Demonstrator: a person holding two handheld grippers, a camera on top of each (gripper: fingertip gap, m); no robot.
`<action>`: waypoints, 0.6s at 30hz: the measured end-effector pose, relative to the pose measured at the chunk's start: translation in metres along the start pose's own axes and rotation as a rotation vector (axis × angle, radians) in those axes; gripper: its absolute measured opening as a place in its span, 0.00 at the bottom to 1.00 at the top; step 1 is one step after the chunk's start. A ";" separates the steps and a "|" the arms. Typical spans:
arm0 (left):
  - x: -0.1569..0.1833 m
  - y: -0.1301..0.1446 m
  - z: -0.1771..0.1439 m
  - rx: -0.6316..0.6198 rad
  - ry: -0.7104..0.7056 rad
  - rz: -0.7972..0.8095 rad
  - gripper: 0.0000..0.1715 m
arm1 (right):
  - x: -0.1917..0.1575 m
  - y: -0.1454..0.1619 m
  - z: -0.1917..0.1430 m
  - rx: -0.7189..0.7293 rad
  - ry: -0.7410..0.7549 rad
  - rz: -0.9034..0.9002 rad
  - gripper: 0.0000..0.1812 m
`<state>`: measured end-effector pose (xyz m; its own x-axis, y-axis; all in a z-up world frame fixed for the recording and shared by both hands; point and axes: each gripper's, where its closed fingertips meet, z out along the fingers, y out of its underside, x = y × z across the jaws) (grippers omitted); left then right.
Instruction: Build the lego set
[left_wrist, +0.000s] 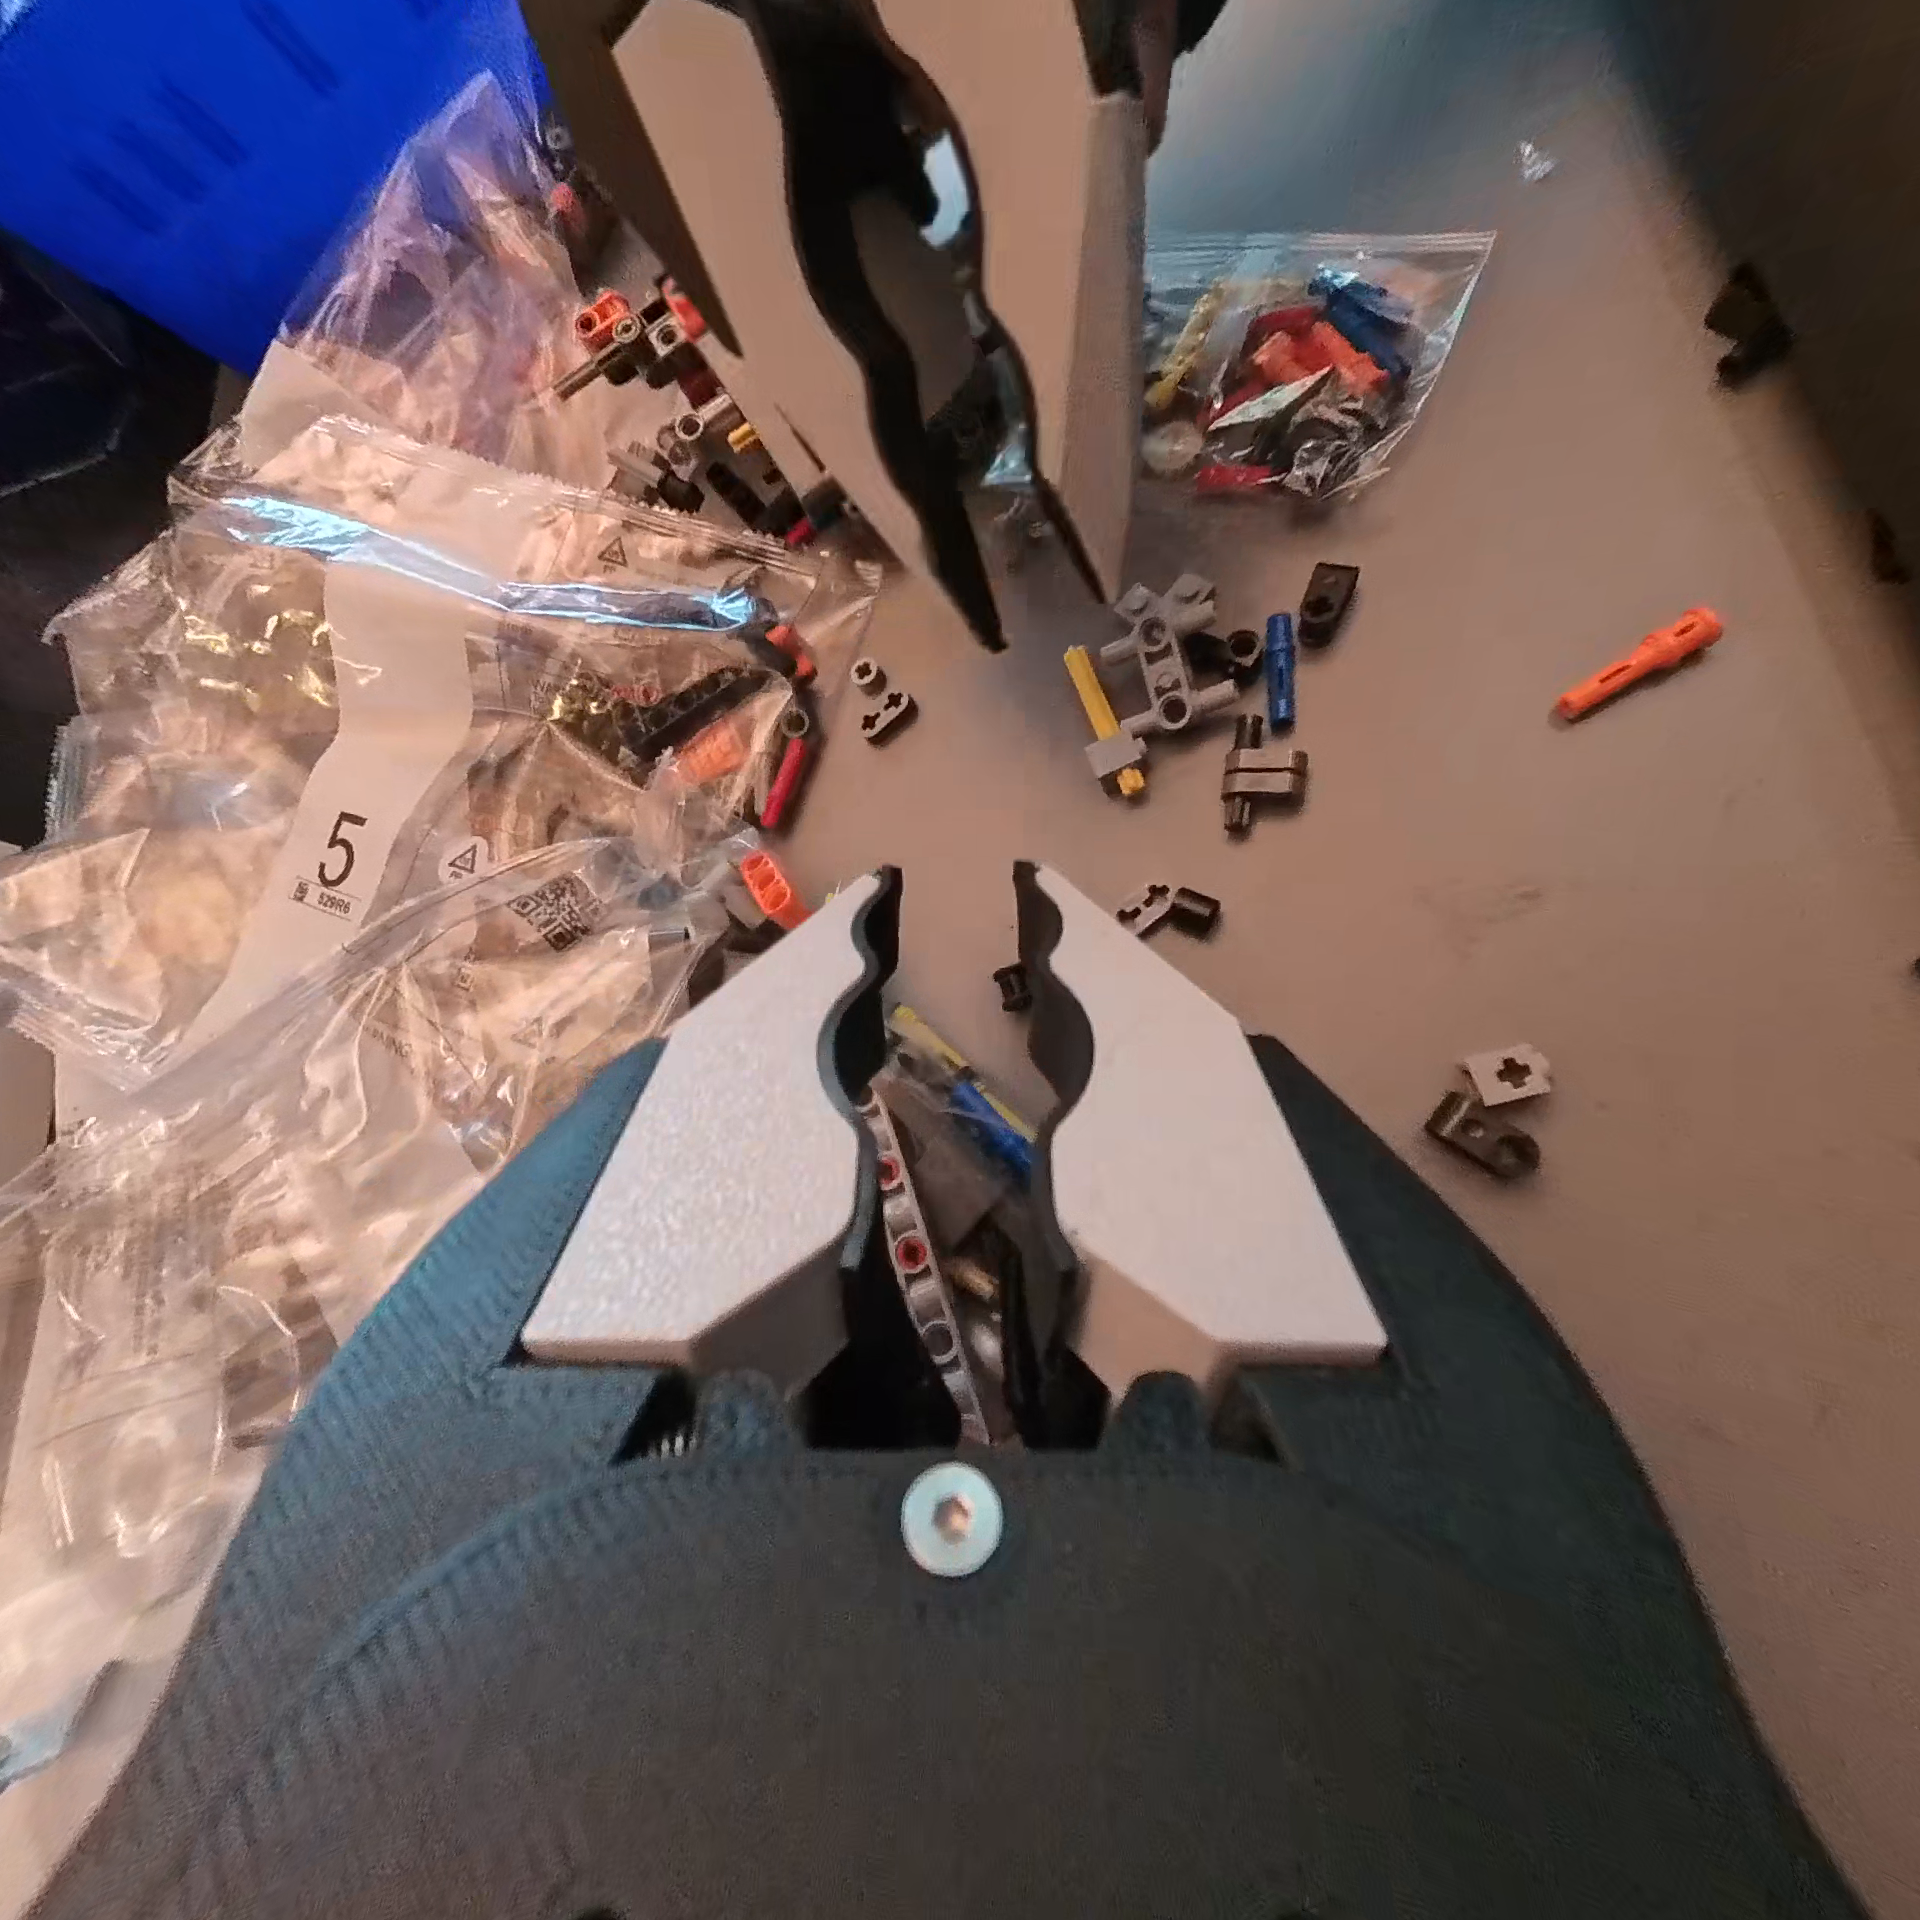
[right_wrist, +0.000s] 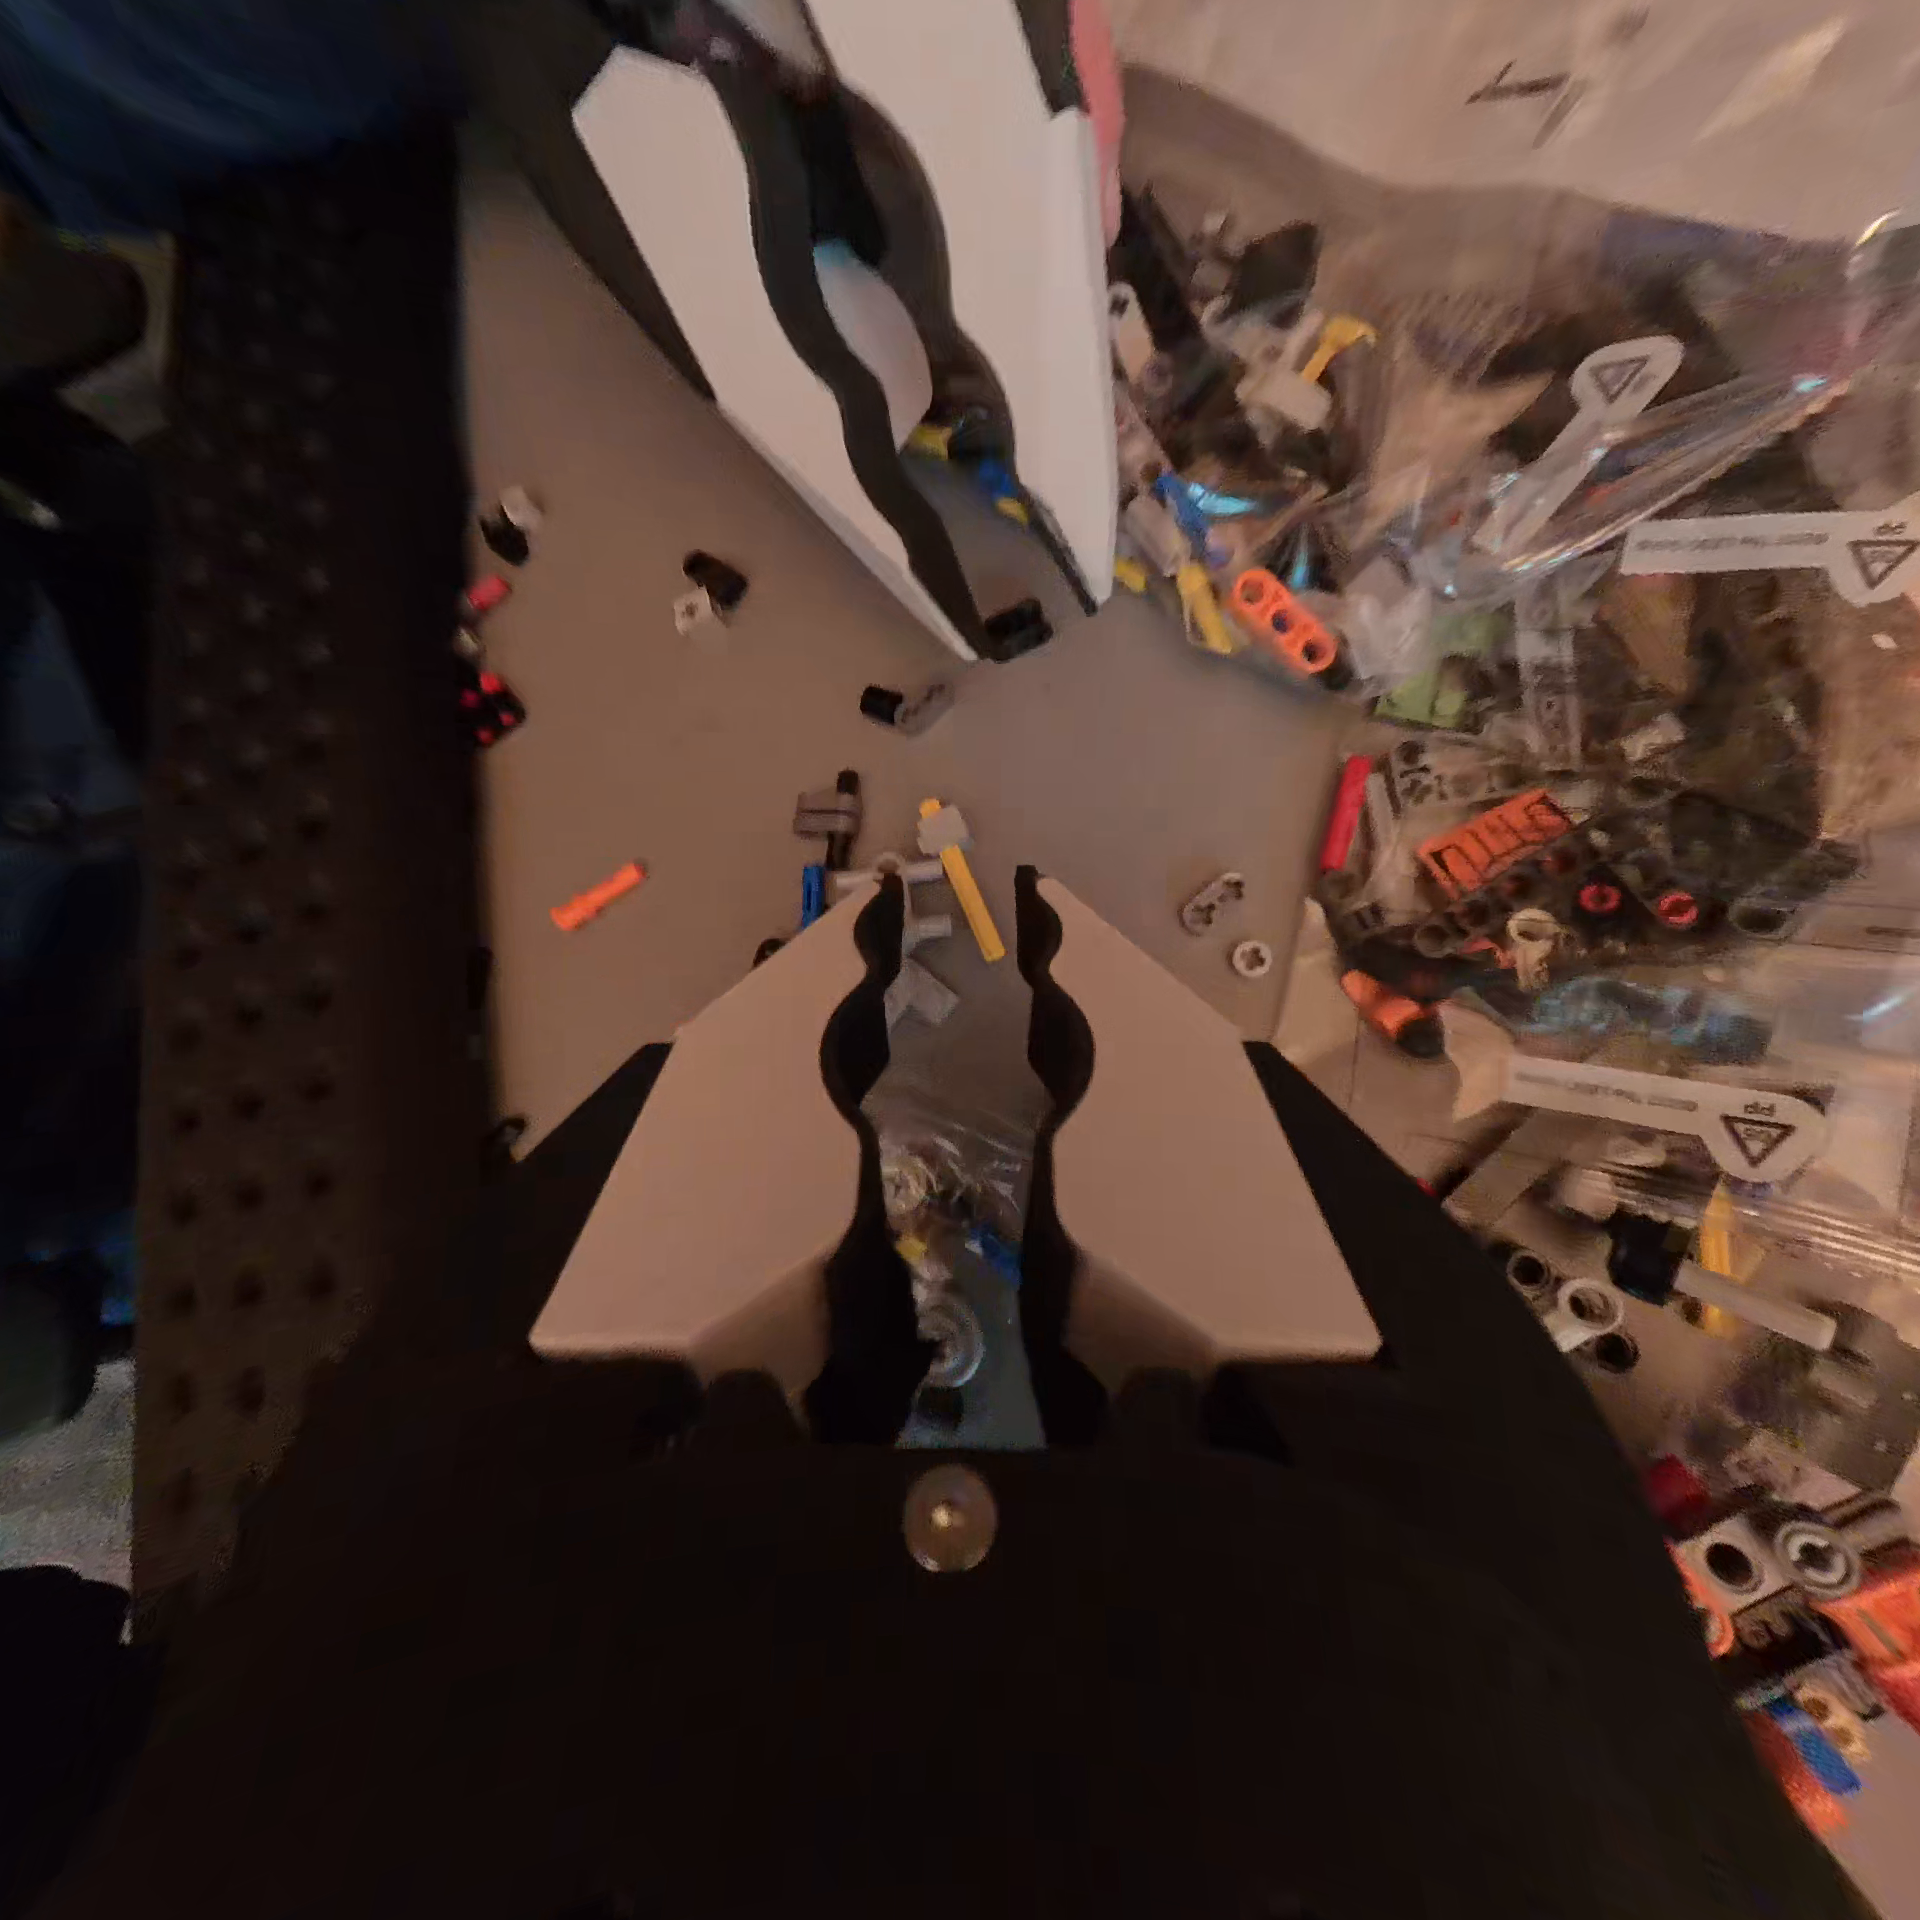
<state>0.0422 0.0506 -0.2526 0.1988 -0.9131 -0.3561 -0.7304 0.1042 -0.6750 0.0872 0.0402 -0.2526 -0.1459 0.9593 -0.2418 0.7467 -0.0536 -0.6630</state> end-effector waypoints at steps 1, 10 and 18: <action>0.000 0.000 0.000 0.000 0.002 0.001 0.12 | 0.000 0.002 0.002 -0.019 0.006 -0.006 0.11; 0.014 -0.006 0.011 -0.004 0.052 0.013 0.13 | 0.000 0.013 0.023 -0.122 0.011 -0.022 0.04; 0.022 -0.010 0.017 -0.005 0.081 0.019 0.13 | 0.001 0.003 0.025 -0.082 0.041 -0.070 0.00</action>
<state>0.0651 0.0358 -0.2645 0.1318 -0.9399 -0.3150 -0.7370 0.1196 -0.6652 0.0730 0.0344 -0.2721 -0.1739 0.9706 -0.1663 0.7867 0.0353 -0.6163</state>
